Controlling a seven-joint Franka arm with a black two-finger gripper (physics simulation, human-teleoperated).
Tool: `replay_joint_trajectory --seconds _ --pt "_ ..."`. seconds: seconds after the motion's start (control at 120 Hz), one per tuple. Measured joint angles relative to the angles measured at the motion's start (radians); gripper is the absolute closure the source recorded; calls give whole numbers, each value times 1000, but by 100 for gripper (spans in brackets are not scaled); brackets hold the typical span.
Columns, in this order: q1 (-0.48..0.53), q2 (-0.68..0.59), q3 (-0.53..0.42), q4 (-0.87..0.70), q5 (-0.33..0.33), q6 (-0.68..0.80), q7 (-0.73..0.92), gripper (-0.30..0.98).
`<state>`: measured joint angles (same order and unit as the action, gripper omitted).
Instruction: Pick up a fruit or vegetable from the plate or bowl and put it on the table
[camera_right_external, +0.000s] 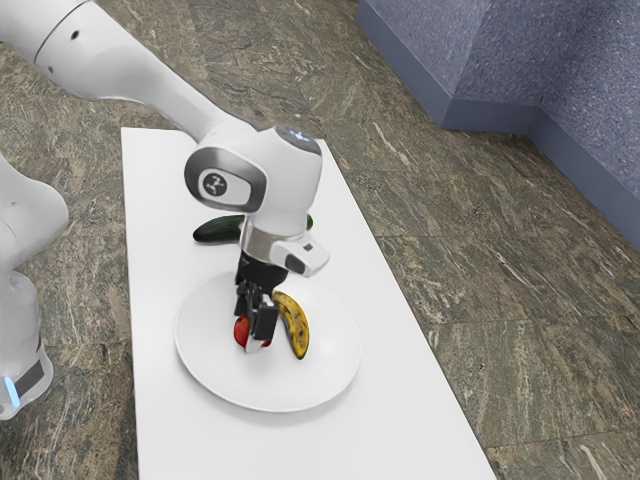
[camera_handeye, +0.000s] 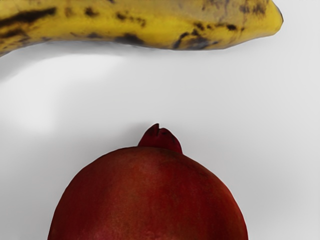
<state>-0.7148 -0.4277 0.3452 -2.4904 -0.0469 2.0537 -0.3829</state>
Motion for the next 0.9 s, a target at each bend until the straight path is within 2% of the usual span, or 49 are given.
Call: replay_joint_trajectory --seconds 0.825,0.9 --pt "1 15 6 2 -4 23 0 0" --pt "2 15 6 2 -4 24 -1 12"
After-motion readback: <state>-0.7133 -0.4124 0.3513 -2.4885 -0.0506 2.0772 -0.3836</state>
